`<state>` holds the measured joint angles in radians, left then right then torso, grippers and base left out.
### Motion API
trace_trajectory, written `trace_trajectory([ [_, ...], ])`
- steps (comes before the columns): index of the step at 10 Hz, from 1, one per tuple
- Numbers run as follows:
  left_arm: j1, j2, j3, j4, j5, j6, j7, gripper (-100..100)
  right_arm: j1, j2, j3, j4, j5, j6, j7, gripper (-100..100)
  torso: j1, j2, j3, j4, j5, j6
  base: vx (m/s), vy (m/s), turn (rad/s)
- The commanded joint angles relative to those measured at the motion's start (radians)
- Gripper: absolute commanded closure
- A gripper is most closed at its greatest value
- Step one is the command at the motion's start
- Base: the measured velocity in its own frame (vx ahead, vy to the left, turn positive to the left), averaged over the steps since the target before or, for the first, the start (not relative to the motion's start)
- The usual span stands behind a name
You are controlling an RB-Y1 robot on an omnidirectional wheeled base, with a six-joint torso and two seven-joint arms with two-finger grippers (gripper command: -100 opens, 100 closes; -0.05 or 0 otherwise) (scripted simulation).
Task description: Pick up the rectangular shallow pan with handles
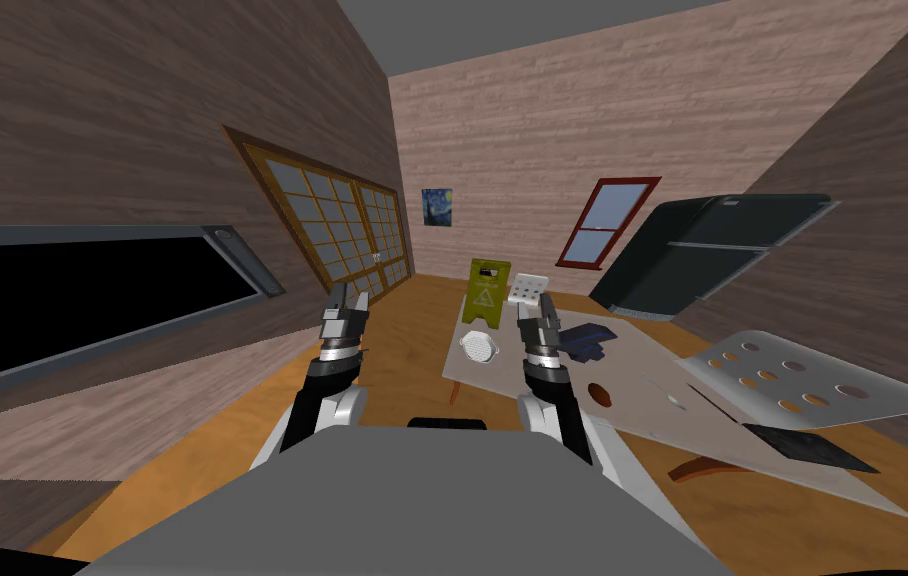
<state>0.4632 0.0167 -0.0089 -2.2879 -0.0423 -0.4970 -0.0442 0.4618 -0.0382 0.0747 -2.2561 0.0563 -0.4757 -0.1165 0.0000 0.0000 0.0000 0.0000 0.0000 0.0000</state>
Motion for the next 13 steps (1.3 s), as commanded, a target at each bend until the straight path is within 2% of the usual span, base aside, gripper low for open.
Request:
trace_trajectory([
  [1,0.000,0.000,0.000,0.000,0.000,0.000,0.000,0,-0.005,-0.029,-0.009,0.016,0.021,-0.003,0.013,-100,0.000,0.000,0.000,0.000,0.000,0.000,-0.015,0.056,0.045],
  [2,0.000,0.000,0.000,0.000,0.000,0.000,0.000,0,-0.013,-0.058,-0.020,0.040,0.052,-0.006,0.031,-100,0.003,0.001,0.000,0.000,0.001,0.000,-0.031,0.123,0.083],
  [6,0.000,0.000,0.000,0.000,0.000,0.000,0.000,0,-0.034,-0.121,-0.052,0.120,0.146,-0.015,0.094,-100,0.008,0.002,0.001,0.000,0.002,0.000,-0.026,0.134,0.062],
  [11,0.000,0.000,0.000,0.000,0.000,0.000,0.000,0,-0.064,-0.207,-0.098,0.269,0.299,-0.019,0.215,-100,0.011,0.001,0.001,0.000,0.003,0.000,-0.006,0.159,0.091],
  [12,0.000,0.000,0.000,0.000,0.000,0.000,0.000,0,-0.064,-0.207,-0.098,0.275,0.312,-0.019,0.215,-100,0.012,0.001,0.000,0.000,0.003,0.000,0.018,0.099,0.023],
  [13,0.000,0.000,0.000,0.000,0.000,0.000,0.000,0,-0.070,-0.226,-0.106,0.309,0.349,-0.018,0.245,-100,0.007,0.000,0.000,0.000,0.002,0.000,0.016,0.070,0.078],
])
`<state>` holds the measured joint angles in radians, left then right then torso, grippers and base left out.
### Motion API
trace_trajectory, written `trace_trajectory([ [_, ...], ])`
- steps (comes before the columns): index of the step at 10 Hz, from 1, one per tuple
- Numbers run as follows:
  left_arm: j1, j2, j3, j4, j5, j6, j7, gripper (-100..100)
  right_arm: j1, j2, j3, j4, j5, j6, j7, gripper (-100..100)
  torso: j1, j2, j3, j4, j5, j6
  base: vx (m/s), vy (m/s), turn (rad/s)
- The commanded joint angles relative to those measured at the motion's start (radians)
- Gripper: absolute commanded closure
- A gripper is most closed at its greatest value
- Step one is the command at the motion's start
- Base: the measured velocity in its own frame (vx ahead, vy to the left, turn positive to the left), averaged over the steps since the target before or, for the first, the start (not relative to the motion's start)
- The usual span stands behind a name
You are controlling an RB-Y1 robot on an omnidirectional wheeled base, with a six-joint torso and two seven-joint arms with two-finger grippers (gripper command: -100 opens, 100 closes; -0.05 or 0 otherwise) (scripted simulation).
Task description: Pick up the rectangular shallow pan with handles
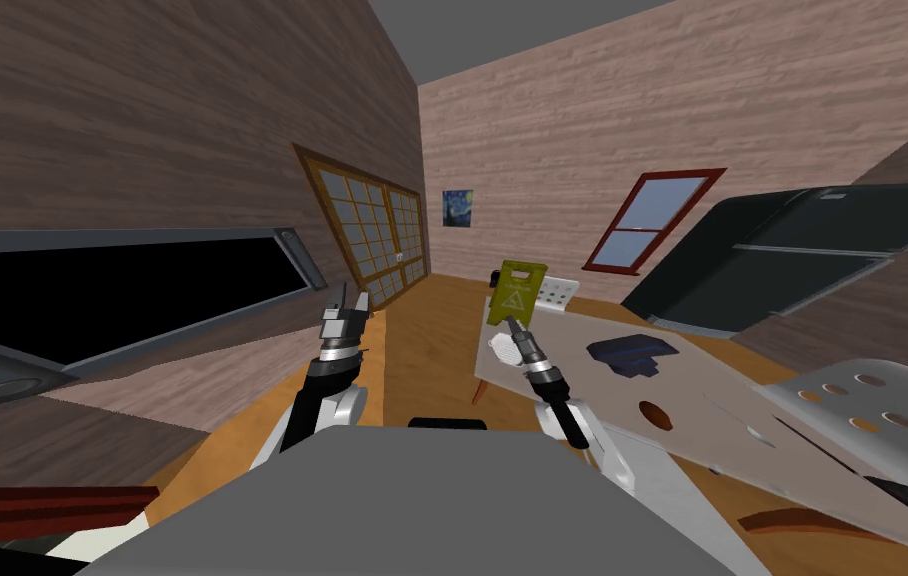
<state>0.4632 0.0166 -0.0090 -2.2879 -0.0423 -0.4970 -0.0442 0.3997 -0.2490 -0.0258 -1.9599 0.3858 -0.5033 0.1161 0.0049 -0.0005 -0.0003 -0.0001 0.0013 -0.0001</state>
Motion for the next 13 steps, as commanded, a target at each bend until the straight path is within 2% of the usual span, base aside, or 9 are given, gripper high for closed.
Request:
trace_trajectory([
  [1,0.000,0.000,0.000,0.000,0.000,0.000,0.000,0,-0.014,-0.035,-0.014,0.050,0.050,0.011,0.044,-100,0.000,0.000,0.000,0.000,0.000,0.000,0.020,0.105,0.124],
  [2,0.000,0.000,0.000,0.000,0.000,0.000,0.000,0,-0.014,-0.035,-0.014,0.057,0.059,0.011,0.044,-100,0.001,0.000,0.000,0.000,0.000,0.000,0.019,0.085,0.039],
  [4,0.000,0.000,0.000,0.000,0.000,0.000,0.000,0,-0.024,-0.076,-0.027,0.124,0.130,0.016,0.112,-100,0.000,0.000,0.000,0.000,0.000,0.000,0.029,0.095,0.109],
  [5,0.000,0.000,0.000,0.000,0.000,0.000,0.000,0,-0.024,-0.076,-0.027,0.146,0.138,0.016,0.113,-100,0.001,-0.001,-0.001,0.000,0.000,0.000,0.038,0.077,0.043],
  [6,0.000,0.000,0.000,0.000,0.000,0.000,0.000,0,-0.029,-0.097,-0.033,0.191,0.178,0.020,0.149,-100,0.000,-0.001,-0.001,0.000,0.000,0.000,0.037,0.083,0.090],
  [9,0.000,0.000,0.000,0.000,0.000,0.000,0.000,0,-0.033,-0.119,-0.038,0.242,0.220,0.025,0.187,-100,-0.001,-0.001,0.000,0.000,0.000,0.000,0.028,0.063,0.060],
  [10,0.000,0.000,0.000,0.000,0.000,0.000,0.000,0,-0.036,-0.141,-0.041,0.271,0.260,0.030,0.226,-100,-0.002,0.000,0.000,0.000,0.000,0.000,0.046,0.051,0.081],
  [12,0.000,0.000,0.000,0.000,0.000,0.000,0.000,0,-0.036,-0.141,-0.041,0.293,0.260,0.030,0.226,-100,-0.002,-0.001,-0.001,0.000,0.000,0.001,0.031,0.033,0.025],
  [13,0.000,0.000,0.000,0.000,0.000,0.000,0.000,0,-0.039,-0.163,-0.044,0.332,0.301,0.037,0.265,-100,-0.004,0.000,0.000,0.000,-0.001,0.001,0.036,0.033,0.071],
])
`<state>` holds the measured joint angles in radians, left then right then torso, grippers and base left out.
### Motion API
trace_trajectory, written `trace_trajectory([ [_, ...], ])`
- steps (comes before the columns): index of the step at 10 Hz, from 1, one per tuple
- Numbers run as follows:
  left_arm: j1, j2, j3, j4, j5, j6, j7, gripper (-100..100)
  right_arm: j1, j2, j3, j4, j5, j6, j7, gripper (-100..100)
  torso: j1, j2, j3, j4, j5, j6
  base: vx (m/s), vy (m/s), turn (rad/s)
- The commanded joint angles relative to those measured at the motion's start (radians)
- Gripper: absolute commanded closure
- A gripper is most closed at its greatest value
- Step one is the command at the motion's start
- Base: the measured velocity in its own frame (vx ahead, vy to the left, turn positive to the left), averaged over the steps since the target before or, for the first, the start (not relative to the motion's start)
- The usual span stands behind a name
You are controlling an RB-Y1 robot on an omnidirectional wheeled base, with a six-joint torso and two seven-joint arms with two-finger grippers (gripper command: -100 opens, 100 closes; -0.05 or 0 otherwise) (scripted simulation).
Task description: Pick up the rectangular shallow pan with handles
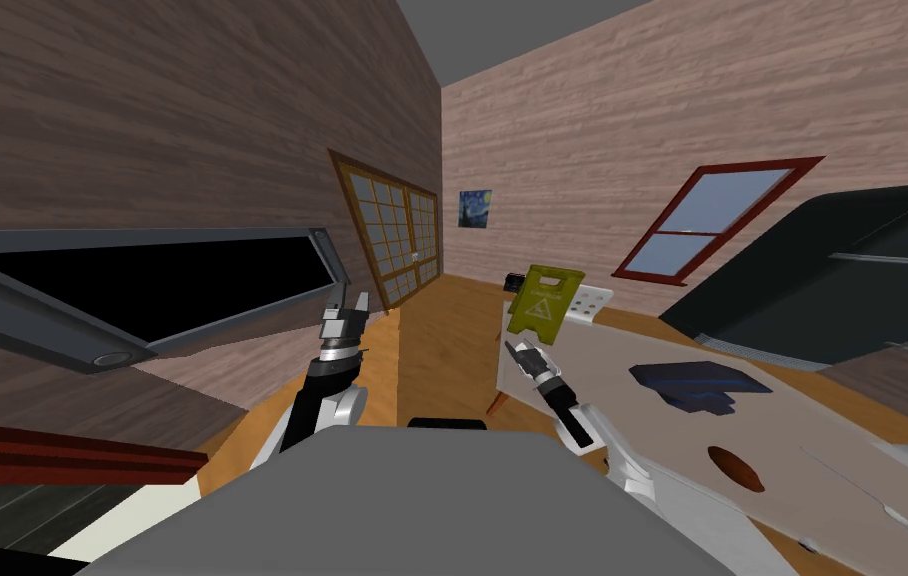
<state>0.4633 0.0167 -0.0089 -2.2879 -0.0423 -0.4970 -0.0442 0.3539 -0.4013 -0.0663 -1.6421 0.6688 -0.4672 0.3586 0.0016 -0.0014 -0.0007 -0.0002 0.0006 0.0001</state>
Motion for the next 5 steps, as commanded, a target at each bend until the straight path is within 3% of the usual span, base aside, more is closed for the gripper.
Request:
trace_trajectory([
  [1,0.000,0.000,0.000,0.000,0.000,0.000,0.000,0,0.006,-0.011,-0.004,0.028,0.018,0.001,0.023,-100,0.000,0.000,0.000,0.000,0.000,0.000,0.034,0.040,0.067],
  [3,0.000,0.000,0.000,0.000,0.000,0.000,0.000,0,0.002,-0.053,-0.005,0.126,0.086,0.017,0.096,-100,0.000,0.000,0.000,0.000,0.000,0.000,0.064,0.052,0.127],
  [5,0.000,0.000,0.000,0.000,0.000,0.000,0.000,0,0.001,-0.074,-0.005,0.170,0.136,0.026,0.141,-100,0.001,-0.002,-0.001,-0.001,0.000,0.000,0.066,0.041,0.080],
])
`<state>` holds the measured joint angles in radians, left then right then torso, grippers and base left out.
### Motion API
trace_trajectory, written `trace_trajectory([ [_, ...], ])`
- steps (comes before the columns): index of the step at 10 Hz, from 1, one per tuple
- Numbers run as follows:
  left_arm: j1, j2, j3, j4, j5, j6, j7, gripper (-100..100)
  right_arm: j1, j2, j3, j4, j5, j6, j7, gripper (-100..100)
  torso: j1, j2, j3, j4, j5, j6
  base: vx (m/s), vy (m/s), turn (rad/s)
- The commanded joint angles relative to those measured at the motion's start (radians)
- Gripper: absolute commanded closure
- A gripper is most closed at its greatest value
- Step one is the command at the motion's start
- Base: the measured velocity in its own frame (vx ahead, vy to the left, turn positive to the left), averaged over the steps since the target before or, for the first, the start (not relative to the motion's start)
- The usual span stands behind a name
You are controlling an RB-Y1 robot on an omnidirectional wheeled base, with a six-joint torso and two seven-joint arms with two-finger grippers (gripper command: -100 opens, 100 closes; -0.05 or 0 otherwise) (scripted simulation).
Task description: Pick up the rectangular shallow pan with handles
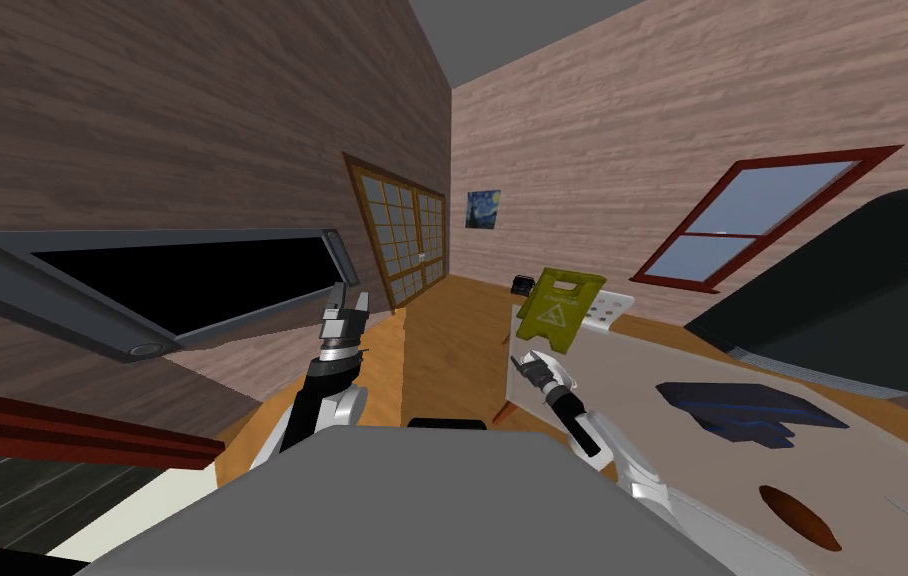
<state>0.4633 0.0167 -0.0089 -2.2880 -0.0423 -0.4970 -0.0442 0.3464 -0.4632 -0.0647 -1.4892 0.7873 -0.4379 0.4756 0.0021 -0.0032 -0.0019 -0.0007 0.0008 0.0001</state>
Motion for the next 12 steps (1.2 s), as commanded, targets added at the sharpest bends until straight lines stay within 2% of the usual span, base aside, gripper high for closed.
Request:
trace_trajectory([
  [1,0.000,0.000,0.000,0.000,0.000,0.000,0.000,0,0.009,-0.012,-0.006,0.038,0.017,-0.004,0.029,-100,0.000,0.000,0.000,0.000,0.000,0.000,0.048,0.023,0.050],
  [2,0.000,0.000,0.000,0.000,0.000,0.000,0.000,0,0.008,-0.033,-0.004,0.082,0.055,0.006,0.070,-100,-0.001,0.001,0.000,0.000,0.000,0.001,0.054,0.012,0.103],
  [3,0.000,0.000,0.000,0.000,0.000,0.000,0.000,0,0.008,-0.033,-0.004,0.094,0.055,0.006,0.071,-100,-0.002,0.001,0.001,0.000,0.000,0.000,0.048,0.015,0.043],
  [4,0.000,0.000,0.000,0.000,0.000,0.000,0.000,0,0.008,-0.052,-0.002,0.125,0.091,0.017,0.112,-100,-0.002,0.001,0.001,0.000,0.000,0.001,0.063,0.021,0.086],
  [6,0.000,0.000,0.000,0.000,0.000,0.000,0.000,0,0.008,-0.052,-0.002,0.149,0.091,0.017,0.112,-100,-0.002,0.001,0.000,0.000,0.000,0.000,0.041,0.010,0.025],
  [7,0.000,0.000,0.000,0.000,0.000,0.000,0.000,0,0.009,-0.071,0.002,0.180,0.126,0.027,0.153,-100,-0.002,0.002,0.001,0.000,0.000,0.001,0.043,0.002,0.087],
  [8,0.000,0.000,0.000,0.000,0.000,0.000,0.000,0,0.009,-0.071,0.002,0.202,0.126,0.027,0.153,-100,-0.002,0.002,0.001,0.000,0.000,0.000,0.047,0.000,0.061],
  [9,0.000,0.000,0.000,0.000,0.000,0.000,0.000,0,0.010,-0.089,0.007,0.229,0.159,0.039,0.188,-100,-0.002,0.002,0.001,0.000,0.000,0.001,0.064,-0.003,0.096],
  [10,0.000,0.000,0.000,0.000,0.000,0.000,0.000,0,0.010,-0.089,0.007,0.258,0.159,0.039,0.193,-100,-0.003,0.001,0.000,0.000,-0.001,0.000,0.058,-0.005,0.044],
  [11,0.000,0.000,0.000,0.000,0.000,0.000,0.000,0,0.012,-0.105,0.012,0.297,0.191,0.050,0.231,-100,-0.003,0.001,0.000,0.000,-0.001,0.001,0.069,0.000,0.097],
  [12,0.000,0.000,0.000,0.000,0.000,0.000,0.000,0,0.012,-0.105,0.012,0.312,0.191,0.050,0.232,-100,-0.002,0.000,0.000,0.000,-0.001,0.000,0.056,-0.006,0.045],
])
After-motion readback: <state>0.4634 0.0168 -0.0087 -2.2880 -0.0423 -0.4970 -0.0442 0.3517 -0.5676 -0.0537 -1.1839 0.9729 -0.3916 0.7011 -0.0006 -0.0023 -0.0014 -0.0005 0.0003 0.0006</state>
